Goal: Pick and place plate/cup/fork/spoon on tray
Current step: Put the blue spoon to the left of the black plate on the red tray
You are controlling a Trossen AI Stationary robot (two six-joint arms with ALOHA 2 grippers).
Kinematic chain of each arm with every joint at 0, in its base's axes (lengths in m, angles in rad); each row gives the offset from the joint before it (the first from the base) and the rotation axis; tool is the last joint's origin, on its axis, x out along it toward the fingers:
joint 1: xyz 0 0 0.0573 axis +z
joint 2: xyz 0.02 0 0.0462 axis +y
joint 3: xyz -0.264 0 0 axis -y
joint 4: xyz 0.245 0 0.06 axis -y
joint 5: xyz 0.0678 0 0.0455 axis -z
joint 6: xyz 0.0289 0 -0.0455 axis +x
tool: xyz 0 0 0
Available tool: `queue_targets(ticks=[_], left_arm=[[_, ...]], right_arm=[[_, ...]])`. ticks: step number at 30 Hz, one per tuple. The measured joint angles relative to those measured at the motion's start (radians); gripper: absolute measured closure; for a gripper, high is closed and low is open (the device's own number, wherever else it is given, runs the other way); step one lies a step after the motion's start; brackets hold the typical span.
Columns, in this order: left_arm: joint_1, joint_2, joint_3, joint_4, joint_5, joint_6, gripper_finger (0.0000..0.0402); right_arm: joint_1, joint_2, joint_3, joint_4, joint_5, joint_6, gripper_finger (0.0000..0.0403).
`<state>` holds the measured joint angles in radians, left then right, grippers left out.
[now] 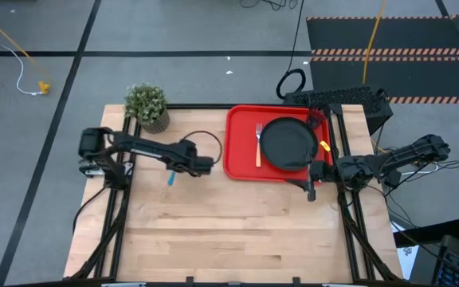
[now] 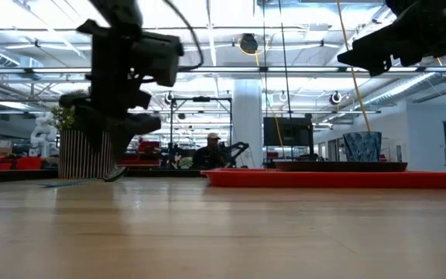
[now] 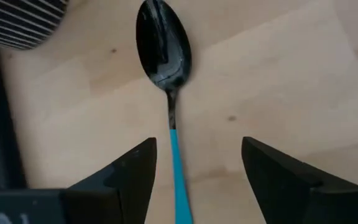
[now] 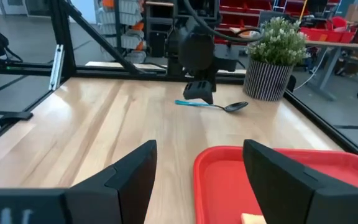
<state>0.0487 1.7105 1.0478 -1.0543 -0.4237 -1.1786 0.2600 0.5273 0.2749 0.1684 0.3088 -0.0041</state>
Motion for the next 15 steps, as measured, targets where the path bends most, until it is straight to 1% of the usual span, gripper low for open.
queue_targets(ticks=[4, 7, 12, 15], left_arm=[[0.033, -0.062, -0.151, 0.193, 0.003, 0.074, 0.0179], [0.047, -0.064, -0.225, 0.286, 0.005, 0.092, 0.0191], [0.05, -0.066, -0.281, 0.369, -0.01, 0.098, 0.0208], [0.053, -0.065, -0.292, 0.405, -0.015, 0.12, 0.0219]], right_arm=[[0.0, 0.0, 0.0, -0.006, 0.0, 0.005, 0.0172], [0.0, 0.0, 0.0, -0.017, 0.0, 0.005, 0.0172], [0.0, 0.011, 0.0, -0.024, 0.0, 0.02, 0.0172], [0.0, 0.021, 0.0, -0.024, 0.0, 0.02, 0.0172]])
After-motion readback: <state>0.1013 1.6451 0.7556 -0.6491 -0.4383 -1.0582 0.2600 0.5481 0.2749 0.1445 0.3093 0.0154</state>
